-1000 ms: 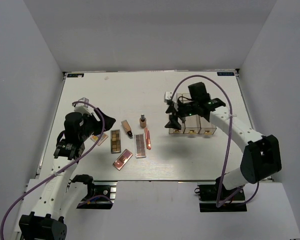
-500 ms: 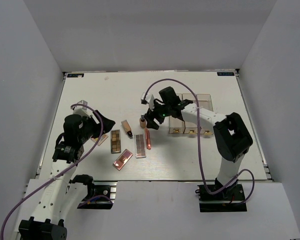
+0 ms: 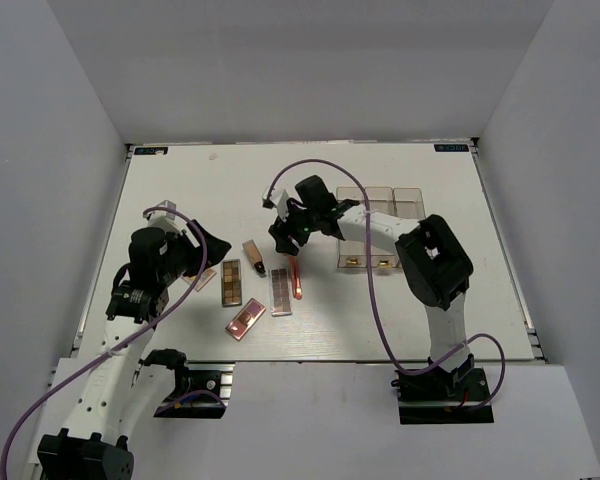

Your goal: Organize the makeup

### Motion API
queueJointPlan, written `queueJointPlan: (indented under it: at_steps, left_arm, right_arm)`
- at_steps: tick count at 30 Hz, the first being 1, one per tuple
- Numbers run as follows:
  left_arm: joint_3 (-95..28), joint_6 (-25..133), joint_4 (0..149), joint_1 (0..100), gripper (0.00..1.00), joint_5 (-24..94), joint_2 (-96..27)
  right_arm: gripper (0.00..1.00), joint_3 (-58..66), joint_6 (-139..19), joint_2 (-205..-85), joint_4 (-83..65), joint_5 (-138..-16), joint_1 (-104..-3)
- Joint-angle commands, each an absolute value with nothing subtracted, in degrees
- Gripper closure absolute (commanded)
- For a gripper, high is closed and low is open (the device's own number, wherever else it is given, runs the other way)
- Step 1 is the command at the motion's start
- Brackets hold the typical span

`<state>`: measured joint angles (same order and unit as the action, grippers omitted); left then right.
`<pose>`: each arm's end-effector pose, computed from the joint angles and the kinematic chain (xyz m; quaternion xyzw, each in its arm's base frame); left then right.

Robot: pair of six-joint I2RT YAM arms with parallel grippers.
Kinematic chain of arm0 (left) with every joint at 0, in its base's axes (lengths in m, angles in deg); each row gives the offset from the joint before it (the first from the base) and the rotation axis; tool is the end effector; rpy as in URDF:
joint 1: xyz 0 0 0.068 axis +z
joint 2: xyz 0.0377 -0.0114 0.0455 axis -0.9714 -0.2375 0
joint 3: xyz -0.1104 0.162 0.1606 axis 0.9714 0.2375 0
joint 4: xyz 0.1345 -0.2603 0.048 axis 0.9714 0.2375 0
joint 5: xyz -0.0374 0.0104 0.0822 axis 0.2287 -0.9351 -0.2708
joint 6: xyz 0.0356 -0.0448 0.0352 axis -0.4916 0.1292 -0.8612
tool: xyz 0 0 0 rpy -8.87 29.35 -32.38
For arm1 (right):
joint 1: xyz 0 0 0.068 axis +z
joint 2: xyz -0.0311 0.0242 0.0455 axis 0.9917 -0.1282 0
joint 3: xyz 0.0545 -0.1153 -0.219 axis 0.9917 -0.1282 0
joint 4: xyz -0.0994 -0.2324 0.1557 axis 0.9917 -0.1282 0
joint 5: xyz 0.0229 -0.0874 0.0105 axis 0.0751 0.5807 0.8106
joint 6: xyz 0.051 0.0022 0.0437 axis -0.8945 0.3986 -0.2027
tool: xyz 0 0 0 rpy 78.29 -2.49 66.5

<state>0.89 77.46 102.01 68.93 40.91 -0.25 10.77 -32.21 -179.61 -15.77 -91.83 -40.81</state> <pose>0.2295 -0.0428 0.2565 -0.1424 0.8447 -0.2825 0.4317 0.3508 0.3409 0.1473 -0.5337 0.7182 0.2450 0.3733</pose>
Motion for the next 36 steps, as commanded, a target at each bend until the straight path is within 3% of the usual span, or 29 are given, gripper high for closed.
queueJointPlan:
  at_steps: [1, 5, 8, 11, 17, 27, 36]
  left_arm:
    - [0.70, 77.28, 101.76, 68.70, 0.21, 41.04, -0.13]
    - [1.05, 77.72, 101.06, 68.70, 0.21, 41.04, -0.13]
    - [1.32, 77.90, 100.53, 68.70, 0.21, 41.22, -0.48]
    - [1.23, 77.99, 99.92, 68.70, 0.21, 41.13, -1.00]
    - [0.97, 78.25, 98.86, 68.70, 0.22, 42.01, -2.76]
    - [-1.93, 79.92, 100.17, 68.17, 0.23, 41.57, -12.94]
    - [-6.41, 80.62, 100.18, 67.65, 0.24, 41.75, -25.42]
  right_arm:
    - [0.30, 13.15, -32.59, -180.43, -13.18, -89.01, -40.19]
    - [0.40, 13.68, -31.98, -181.48, -13.27, -87.86, -40.27]
    - [0.52, 13.68, -31.36, -181.66, -13.71, -87.77, -40.36]
    - [0.69, 14.11, -31.18, -181.31, -13.79, -88.90, -40.53]
    - [0.90, 17.36, -31.36, -179.20, -17.48, -95.75, -41.41]
    - [0.94, 21.76, -33.82, -169.02, -21.96, -92.96, -48.68]
    - [0.94, 15.18, -33.12, -161.54, -26.18, -87.77, -59.34]
